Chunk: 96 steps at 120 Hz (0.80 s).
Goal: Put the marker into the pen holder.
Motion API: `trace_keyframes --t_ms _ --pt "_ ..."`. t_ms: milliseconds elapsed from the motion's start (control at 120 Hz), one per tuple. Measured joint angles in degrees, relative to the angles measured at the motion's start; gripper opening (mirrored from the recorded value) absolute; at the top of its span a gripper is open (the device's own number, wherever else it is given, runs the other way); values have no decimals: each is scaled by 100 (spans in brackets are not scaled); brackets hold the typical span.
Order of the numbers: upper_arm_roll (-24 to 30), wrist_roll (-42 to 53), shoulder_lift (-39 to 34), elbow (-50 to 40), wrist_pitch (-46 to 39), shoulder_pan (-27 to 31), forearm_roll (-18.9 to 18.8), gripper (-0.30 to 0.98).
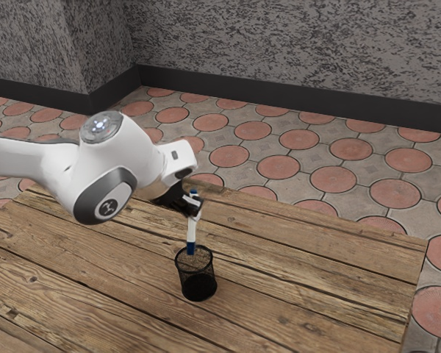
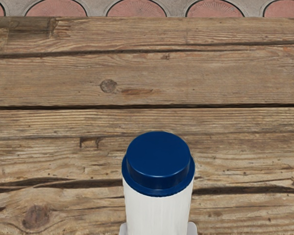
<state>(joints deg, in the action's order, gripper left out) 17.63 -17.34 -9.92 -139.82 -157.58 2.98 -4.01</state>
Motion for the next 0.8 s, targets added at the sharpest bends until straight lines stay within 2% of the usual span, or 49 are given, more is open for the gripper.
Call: trace_keyframes --t_ms 283,467,567,633,742,800 --pt "3 -391 319 -75 -71 36 -61 -10" --pt "-4 -493 335 -55 -54 25 -259 28" --pt "-174 -527 202 109 -38 -1 -441 43" --pt "-416 -544 146 789 250 77 -472 50" --pt "-567 -514 582 3861 2476 98 -470 58" --pt "-894 -426 737 4814 3576 -170 -524 60"
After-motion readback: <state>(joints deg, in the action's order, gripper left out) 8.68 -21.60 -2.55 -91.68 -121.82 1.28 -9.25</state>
